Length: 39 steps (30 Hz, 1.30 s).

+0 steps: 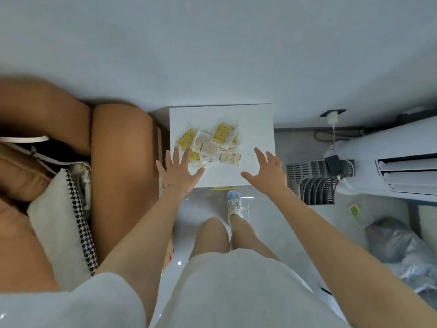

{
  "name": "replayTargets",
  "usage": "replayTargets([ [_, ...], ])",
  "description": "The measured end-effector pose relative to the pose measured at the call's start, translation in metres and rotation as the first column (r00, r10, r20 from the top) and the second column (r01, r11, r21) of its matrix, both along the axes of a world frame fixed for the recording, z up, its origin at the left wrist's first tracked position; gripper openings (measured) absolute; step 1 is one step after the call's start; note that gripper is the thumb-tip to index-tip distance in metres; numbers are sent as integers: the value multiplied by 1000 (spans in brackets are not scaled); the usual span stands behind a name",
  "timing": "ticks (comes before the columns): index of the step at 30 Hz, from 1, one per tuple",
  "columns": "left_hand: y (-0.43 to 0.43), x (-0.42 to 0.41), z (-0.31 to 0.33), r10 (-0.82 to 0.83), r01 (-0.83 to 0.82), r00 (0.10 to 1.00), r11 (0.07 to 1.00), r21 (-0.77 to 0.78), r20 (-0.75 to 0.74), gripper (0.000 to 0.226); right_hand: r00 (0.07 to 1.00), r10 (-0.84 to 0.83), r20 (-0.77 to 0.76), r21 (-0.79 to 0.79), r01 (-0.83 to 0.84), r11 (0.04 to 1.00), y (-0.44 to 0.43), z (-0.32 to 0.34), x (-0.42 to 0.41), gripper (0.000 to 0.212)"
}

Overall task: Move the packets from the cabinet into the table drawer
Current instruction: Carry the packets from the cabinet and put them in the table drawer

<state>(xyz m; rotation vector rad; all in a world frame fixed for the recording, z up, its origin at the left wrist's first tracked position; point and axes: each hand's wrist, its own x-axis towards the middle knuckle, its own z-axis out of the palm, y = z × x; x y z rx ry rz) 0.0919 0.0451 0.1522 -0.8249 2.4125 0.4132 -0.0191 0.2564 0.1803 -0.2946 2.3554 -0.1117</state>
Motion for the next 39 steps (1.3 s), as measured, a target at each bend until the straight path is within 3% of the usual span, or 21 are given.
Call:
replayTargets([
  [12, -57, -62, -138, 191, -196, 980, 967, 163, 48, 82, 980, -191, 55, -108, 196, 975, -58, -135, -77, 88],
  [19, -56, -90, -202, 348, -329, 935, 923, 200, -66, 89, 929, -367, 54, -106, 371, 923, -99, -208, -95, 97],
  [22, -47, -94, -218, 347, -322, 932, 925, 200, -106, 79, 885, -462, 61, -102, 466, 879, -115, -221, -99, 100],
  [25, -37, -95, -226, 360, -325, 912, 927, 186, -199, 66, 892, -452, 17, -71, 452, 889, -121, -231, -99, 96],
  [27, -35, -97, -228, 372, -332, 898, 923, 196, -233, 56, 856, -515, 45, -118, 516, 848, -119, -236, -98, 91],
  [33, -37, -102, -218, 374, -310, 827, 926, 214, -420, 28, 616, -751, 236, -296, 782, 549, -108, -229, -101, 75],
  [35, -37, -102, -213, 397, -308, 811, 914, 264, -429, 23, 595, -765, 246, -306, 797, 521, -101, -228, -101, 60],
  [39, -34, -98, -203, 545, -399, 754, 824, 402, -368, 21, 642, -738, 208, -313, 758, 572, -81, -231, -99, 12],
])
